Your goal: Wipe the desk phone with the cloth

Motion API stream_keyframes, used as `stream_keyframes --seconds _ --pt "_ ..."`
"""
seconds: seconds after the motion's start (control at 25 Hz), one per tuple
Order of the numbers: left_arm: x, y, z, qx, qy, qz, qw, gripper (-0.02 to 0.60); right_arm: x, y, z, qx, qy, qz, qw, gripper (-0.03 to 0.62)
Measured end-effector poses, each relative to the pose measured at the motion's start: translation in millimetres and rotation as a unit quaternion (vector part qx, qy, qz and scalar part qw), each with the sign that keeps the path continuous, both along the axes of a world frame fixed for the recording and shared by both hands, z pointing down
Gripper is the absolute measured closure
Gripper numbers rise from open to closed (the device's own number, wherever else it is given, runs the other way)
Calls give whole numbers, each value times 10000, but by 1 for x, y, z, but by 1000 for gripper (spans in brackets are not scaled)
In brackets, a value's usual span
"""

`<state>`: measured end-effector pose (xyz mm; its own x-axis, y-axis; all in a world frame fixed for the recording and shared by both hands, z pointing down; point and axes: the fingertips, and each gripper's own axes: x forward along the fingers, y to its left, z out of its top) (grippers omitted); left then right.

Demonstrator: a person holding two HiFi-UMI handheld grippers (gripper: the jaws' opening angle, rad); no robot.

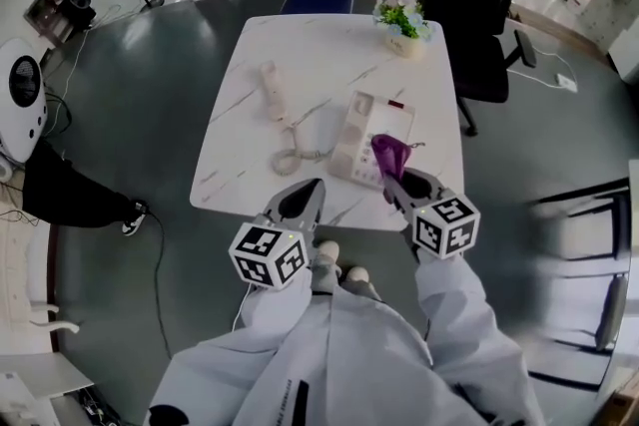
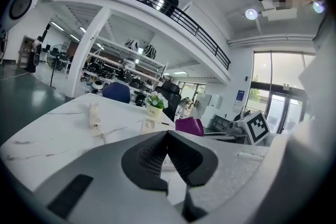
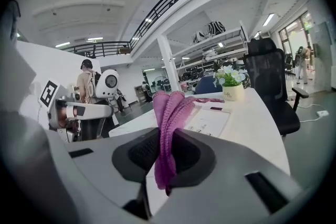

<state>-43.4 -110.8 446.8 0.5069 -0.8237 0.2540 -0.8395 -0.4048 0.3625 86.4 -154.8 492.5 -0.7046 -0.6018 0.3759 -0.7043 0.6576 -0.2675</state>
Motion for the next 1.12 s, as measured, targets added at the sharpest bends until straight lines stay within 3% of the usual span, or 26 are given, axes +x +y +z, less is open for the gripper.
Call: stream_keyframes --seconds 0.68,1.12 --pt "-11 -81 22 -295 179 715 9968 584 -3 -87 -16 170 -29 969 9951 554" --pt "-15 -121 30 -406 392 1047 9929 584 -2 -138 -30 554 608 1300 9881 554"
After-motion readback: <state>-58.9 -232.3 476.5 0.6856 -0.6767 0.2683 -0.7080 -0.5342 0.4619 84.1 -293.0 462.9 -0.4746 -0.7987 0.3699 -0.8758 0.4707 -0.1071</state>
